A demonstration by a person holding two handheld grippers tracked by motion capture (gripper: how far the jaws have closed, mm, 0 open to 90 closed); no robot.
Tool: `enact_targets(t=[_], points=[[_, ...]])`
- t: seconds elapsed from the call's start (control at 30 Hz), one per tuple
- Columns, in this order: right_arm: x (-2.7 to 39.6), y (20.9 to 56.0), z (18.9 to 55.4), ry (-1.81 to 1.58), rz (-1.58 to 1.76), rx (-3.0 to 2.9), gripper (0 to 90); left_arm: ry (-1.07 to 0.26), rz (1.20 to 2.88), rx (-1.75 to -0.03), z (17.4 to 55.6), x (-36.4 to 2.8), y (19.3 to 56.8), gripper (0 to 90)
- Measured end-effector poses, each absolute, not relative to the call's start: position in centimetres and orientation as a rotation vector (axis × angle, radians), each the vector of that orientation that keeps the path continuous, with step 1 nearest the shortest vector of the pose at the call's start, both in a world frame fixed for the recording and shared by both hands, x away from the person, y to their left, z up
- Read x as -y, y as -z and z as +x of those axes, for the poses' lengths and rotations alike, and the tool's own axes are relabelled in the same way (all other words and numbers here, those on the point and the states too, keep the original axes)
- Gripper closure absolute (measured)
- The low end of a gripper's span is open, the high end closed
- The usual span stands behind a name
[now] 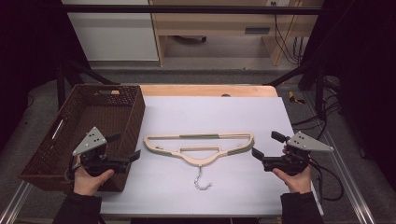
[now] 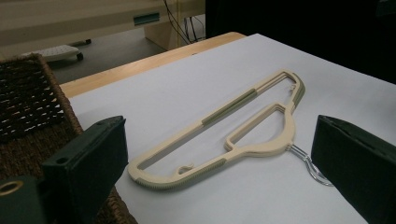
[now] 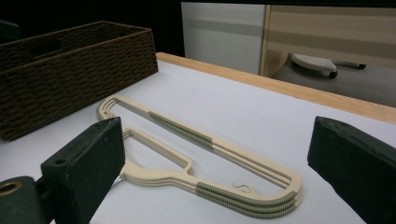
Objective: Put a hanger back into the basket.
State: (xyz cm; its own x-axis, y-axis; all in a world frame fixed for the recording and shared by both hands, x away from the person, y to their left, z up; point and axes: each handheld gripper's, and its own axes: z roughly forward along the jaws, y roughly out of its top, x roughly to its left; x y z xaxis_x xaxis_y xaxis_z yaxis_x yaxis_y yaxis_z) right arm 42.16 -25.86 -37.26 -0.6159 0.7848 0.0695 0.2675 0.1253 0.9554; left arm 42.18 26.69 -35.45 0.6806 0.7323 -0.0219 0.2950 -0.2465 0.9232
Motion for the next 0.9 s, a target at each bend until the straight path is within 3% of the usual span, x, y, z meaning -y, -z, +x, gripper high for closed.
enact_targets(t=[0.53, 0.9], points=[[24.1, 38.4, 43.0, -1.453, 0.986, -2.069, 5.5, -0.502, 1.888, -0.739, 42.1, -24.3, 35.7, 4.4], [23.5, 38.7, 43.1, -1.449, 0.976, -2.105, 5.6, -0.42, 2.103, -0.681, 44.3, -19.2, 38.1, 7.1]])
